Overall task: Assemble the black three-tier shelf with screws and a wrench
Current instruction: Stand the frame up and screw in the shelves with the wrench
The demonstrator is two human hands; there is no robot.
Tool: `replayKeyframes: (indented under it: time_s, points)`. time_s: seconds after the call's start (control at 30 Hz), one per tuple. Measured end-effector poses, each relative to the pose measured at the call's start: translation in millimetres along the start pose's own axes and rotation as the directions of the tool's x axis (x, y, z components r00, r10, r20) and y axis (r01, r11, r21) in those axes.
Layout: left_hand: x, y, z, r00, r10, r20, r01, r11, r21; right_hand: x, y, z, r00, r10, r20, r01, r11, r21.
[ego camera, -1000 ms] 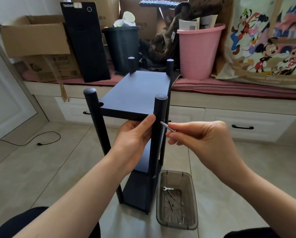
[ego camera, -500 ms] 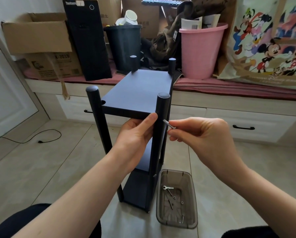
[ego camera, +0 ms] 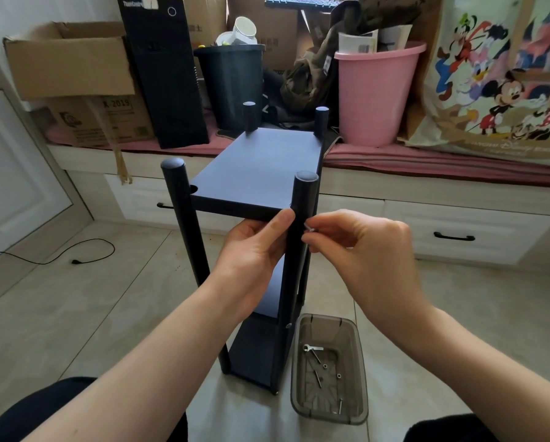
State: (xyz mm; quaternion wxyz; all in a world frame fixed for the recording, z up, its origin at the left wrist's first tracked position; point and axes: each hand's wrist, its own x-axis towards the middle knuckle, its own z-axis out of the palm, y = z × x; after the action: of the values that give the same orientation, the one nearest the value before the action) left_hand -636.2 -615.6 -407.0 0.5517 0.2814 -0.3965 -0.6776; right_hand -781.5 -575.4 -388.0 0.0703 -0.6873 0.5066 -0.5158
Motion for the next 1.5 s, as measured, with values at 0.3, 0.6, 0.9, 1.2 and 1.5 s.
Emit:
replayKeyframes:
  time_s: [0.3,0.6,0.9,1.2,1.5]
  points:
    - [-1,-1,1,1.0,0.0,-0.012,0.0,1.0,-0.002,2,-5,-1,0.999,0.019,-0.047,-0.02,0.999,-0.038]
    - [0,-1,1,1.0,-0.004,-0.006,0.003,1.0,-0.01,1,-5,1,0.998,-0.026,-0.055,0.023,0.998,-0.06]
    - [1,-3,-3,0.999,0.0,0.049,0.002,0.999,-0.033,0,-5,-4,0.986,-0.151,-0.071,0.139,0.979,-0.146]
    - [5,-7,-5,0.997,0.027,0.075,-0.027,1.0,-0.004,6,-4,-7,0.984,0.169,0.05,-0.176,0.956,0.235]
    - [9,-8,-3,0.996,0.064,0.068,-0.064,0.998,0.008,5,-9,-10,0.961,0.261,0.094,-0.277,0.904,0.326]
